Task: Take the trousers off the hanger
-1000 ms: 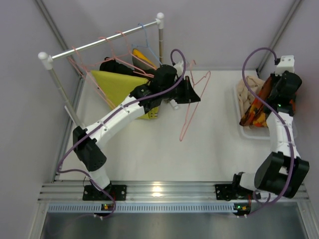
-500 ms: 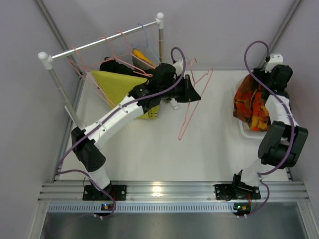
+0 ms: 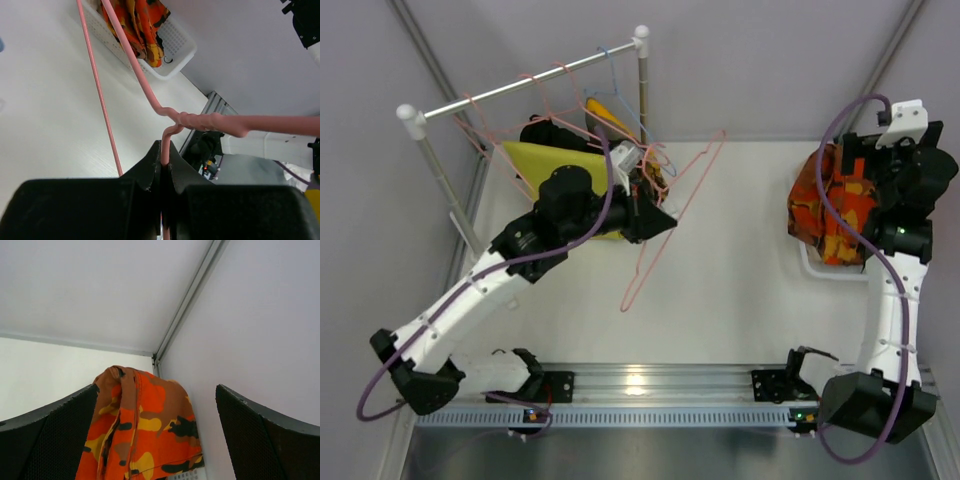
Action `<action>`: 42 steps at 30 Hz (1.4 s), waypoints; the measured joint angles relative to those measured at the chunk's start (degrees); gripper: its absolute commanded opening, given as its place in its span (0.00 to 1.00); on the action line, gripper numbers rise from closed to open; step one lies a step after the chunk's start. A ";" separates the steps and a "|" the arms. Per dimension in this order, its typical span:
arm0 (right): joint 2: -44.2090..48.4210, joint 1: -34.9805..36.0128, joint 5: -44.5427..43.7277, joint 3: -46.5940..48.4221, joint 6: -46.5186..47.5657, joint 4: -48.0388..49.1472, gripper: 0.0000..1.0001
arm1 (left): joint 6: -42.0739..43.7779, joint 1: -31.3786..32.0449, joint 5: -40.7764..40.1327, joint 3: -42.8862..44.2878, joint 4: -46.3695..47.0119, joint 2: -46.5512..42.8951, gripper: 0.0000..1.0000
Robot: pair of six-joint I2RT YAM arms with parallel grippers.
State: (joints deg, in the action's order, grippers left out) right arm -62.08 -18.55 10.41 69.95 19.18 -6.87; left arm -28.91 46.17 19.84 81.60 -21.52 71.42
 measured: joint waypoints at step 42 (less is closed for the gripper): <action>-8.92 2.05 2.29 4.46 -3.78 -6.19 0.99 | -0.96 -49.05 -16.28 4.87 -33.79 -27.34 0.00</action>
State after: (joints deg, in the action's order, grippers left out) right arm -71.00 -16.49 12.71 74.41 15.40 -13.06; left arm -29.87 -2.87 3.55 86.48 -55.31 44.07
